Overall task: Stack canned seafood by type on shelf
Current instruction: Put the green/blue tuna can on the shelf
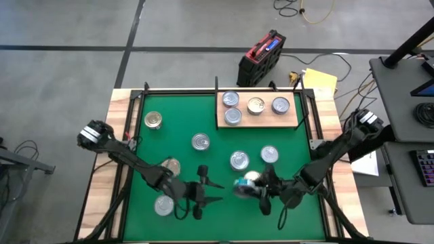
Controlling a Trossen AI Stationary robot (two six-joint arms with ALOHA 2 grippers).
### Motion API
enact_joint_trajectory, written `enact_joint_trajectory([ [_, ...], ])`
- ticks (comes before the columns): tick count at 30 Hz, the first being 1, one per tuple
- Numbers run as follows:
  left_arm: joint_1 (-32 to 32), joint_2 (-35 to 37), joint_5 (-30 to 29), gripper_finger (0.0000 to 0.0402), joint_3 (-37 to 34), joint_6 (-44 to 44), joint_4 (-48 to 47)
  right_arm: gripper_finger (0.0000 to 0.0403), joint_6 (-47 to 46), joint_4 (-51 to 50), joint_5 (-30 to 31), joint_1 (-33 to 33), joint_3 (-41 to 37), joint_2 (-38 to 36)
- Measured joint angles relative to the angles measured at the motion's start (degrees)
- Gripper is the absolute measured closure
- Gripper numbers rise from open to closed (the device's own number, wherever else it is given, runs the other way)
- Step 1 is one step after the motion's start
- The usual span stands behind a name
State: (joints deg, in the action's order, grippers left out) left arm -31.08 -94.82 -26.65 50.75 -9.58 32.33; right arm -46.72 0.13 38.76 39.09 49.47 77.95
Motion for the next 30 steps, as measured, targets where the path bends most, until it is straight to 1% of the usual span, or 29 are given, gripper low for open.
enact_joint_trajectory([
  [2, 0.95, 1.77, 0.73, 0.024, -4.23, -1.36, 8.24, 0.0277, 5.88, -1.24, 1.61, -1.31, 0.0, -1.42],
  [5, 3.42, 3.58, 0.69, 0.024, -9.47, -0.56, 20.39, 0.0277, 13.34, -0.95, 1.86, -3.99, 0.0, -2.56],
  [7, 5.44, 3.88, 0.65, 0.024, -11.95, 1.3, 25.49, 0.0277, 17.32, -1.06, 1.86, -5.86, 0.0, -3.1],
  [8, 6.54, 3.81, 0.68, 0.0239, -12.56, 2.24, 26.5, 0.0277, 19.57, -0.86, 1.8, -6.67, 0.0, -3.29],
  [11, 9.5, 3.06, 2.05, 0.0231, -13.21, 4.98, 26.83, 0.0277, 24.57, -0.12, 1.48, -8.44, 0.0, -3.58],
  [13, 11.18, 2.1, 5.97, 0.0222, -13.11, 6.82, 26.91, 0.0277, 27.55, 1.02, 0.85, -8.78, 0.0, -3.64],
  [15, 12.29, 1.31, 8.17, 0.021, -12.72, 7.69, 26.57, 0.0277, 29.64, 1.91, -0.01, -8.77, 0.0, -3.64],
  [20, 13.0, 1.15, 8.19, 0.0167, -11.76, 6.72, 26.17, 0.0277, 31.33, 1.7, -0.25, -8.44, 0.0, -3.64],
  [24, 13.0, 1.15, 8.21, 0.0136, -10.61, 4.06, 26.2, 0.0277, 33.1, 1.87, -0.4, -8.23, 0.0, -3.64],
  [27, 13.0, 1.15, 9.29, 0.0124, -10.1, 2.93, 26.16, 0.0277, 34.96, 2.02, -0.45, -8.24, 0.0, -3.64],
  [30, 13.09, 1.15, 9.77, 0.0121, -9.75, 2.62, 25.77, 0.0277, 37.46, 3.91, -1.35, -8.38, 0.0, -3.64],
])
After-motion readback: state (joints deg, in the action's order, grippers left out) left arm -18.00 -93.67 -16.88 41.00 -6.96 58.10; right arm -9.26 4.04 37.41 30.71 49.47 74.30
